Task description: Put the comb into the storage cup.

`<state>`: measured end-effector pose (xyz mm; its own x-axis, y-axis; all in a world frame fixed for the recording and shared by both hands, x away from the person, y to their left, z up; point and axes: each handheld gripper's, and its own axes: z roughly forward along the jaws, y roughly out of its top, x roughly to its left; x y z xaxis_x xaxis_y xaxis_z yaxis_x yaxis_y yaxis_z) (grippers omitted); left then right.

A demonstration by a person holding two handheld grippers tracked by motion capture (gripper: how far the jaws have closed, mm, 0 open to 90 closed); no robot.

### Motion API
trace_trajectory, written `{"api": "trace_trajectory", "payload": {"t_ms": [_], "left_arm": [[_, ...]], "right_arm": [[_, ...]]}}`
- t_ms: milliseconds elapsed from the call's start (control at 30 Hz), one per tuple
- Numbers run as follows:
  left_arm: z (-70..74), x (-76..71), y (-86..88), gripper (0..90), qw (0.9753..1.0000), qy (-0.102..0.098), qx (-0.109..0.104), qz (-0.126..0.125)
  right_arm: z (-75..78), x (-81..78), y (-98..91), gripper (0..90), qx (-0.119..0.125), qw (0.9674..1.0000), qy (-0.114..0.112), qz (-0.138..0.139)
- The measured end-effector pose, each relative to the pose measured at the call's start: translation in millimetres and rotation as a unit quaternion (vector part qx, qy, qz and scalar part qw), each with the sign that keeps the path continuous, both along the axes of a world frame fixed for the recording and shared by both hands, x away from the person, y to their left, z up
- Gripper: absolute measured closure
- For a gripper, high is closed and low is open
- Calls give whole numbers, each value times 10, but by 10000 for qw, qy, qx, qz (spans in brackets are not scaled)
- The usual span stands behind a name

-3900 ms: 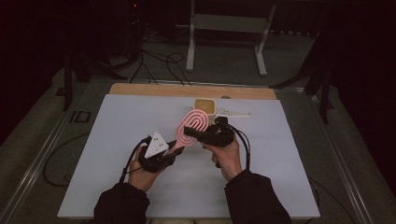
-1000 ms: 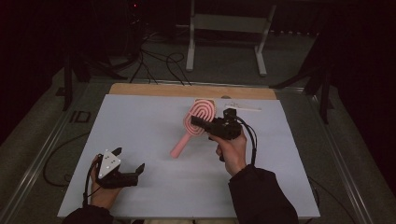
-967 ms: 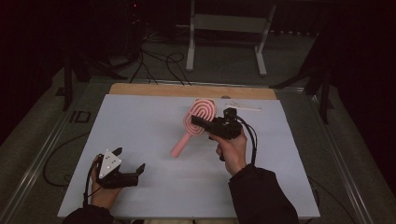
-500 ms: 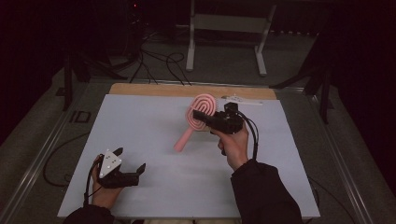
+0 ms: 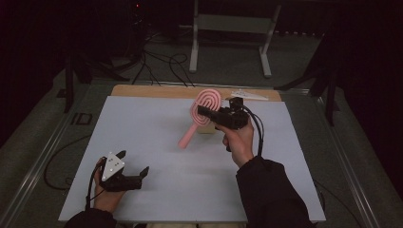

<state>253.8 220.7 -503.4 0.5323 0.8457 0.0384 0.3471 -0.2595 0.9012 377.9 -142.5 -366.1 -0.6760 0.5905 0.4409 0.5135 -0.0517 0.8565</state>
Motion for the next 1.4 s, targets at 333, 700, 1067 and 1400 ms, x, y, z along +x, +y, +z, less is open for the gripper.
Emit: {"api": "trace_trajectory", "payload": {"t_ms": [333, 700, 1067, 1400], "left_arm": [[-2, 5, 5, 1, 10000, 9, 4, -13], [-5, 4, -1, 1, 10000, 8, -8, -25], [-4, 5, 0, 1, 10000, -2, -5, -33], [-6, 7, -2, 1, 10000, 2, 0, -50]], "right_arm": [[7, 104, -11, 637, 35, 9999, 111, 31], [43, 181, -29, 637, 11, 9999, 104, -40], [73, 250, -75, 637, 132, 9999, 82, -75], [75, 295, -103, 637, 122, 9998, 68, -147]]}}
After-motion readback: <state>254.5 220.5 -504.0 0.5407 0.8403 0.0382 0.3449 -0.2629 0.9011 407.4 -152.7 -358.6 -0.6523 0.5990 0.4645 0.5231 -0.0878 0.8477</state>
